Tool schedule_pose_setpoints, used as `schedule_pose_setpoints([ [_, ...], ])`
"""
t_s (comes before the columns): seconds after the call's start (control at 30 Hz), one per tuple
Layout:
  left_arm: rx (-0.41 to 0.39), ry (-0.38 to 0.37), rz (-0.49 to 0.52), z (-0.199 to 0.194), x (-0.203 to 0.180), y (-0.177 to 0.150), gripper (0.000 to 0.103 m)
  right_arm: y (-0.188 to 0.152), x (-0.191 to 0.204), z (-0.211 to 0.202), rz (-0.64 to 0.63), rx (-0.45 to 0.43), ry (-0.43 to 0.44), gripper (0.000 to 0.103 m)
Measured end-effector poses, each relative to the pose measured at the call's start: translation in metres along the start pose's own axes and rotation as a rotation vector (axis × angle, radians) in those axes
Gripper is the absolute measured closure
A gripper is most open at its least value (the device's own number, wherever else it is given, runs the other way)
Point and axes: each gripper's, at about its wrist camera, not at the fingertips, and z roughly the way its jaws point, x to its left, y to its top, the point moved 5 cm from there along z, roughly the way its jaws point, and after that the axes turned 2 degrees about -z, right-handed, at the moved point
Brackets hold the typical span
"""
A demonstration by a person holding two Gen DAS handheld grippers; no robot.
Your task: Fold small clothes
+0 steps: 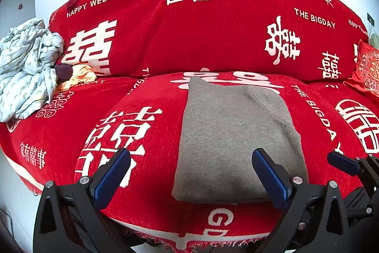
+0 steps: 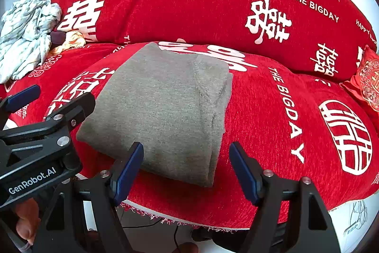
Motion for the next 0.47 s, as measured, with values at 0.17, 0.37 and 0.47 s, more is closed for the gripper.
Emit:
schedule_pose_setpoints([
  [0.17, 0.004, -0.003, 0.003, 0.0009, 0.0016, -0.0008, 0.001, -0.0002, -0.0003, 0.0002, 0.0, 0.002, 0.001, 0.025],
  [0.37, -0.006, 0.005, -0.003, 0.0004, 0.0021, -0.0006, 0.001, -0.0002, -0.0002, 0.0001, -0.001, 0.002, 0.001, 0.025],
  [0.47, -0.022, 0.012, -0.01, -0.0016, 0.0044, -0.0007, 0.001, -0.0002, -0.0002, 0.0001, 0.001, 0.002, 0.001, 0.025],
])
